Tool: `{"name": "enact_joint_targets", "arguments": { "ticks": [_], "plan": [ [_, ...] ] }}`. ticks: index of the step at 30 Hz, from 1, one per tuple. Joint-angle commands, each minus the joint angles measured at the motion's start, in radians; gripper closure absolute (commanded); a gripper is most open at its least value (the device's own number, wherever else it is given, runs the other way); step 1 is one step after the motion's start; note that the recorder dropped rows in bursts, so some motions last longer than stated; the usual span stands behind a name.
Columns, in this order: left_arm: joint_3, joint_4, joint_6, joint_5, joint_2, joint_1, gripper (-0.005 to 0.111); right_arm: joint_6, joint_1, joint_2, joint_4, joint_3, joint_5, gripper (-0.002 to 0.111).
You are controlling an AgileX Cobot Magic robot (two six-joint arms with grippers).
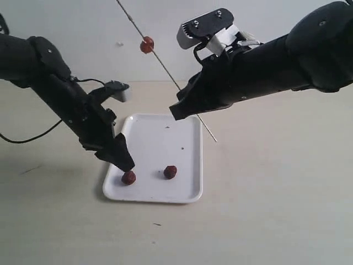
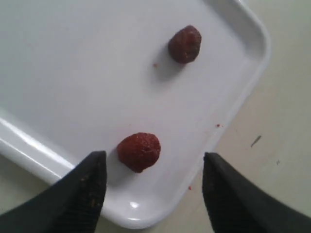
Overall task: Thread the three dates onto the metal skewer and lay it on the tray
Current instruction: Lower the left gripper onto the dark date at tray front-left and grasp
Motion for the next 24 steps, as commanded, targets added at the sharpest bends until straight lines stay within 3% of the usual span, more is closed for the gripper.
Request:
{"name": "enact_joint_targets", "arguments": {
  "ticks": [1,6,15,24],
  "plan": [
    [0.004,0.248,-0.149,-0.028,-0.008,-0.094,0.049,0.292,-0.034,-0.009,-0.266,-0.007,-0.015,0.108],
    [0.004,0.31,-0.26,-0.092,-0.008,-0.153,0.049,0.388,-0.098,-0.009,-0.323,0.012,-0.001,0.108],
    [0.004,0.283,-0.507,-0.139,-0.008,-0.155,0.049,0.388,-0.104,-0.009,-0.329,0.066,-0.027,0.108],
    [0.004,0.244,-0.552,-0.137,-0.008,-0.155,0.049,0.391,-0.104,-0.009,-0.329,0.066,-0.023,0.108]
  ]
}}
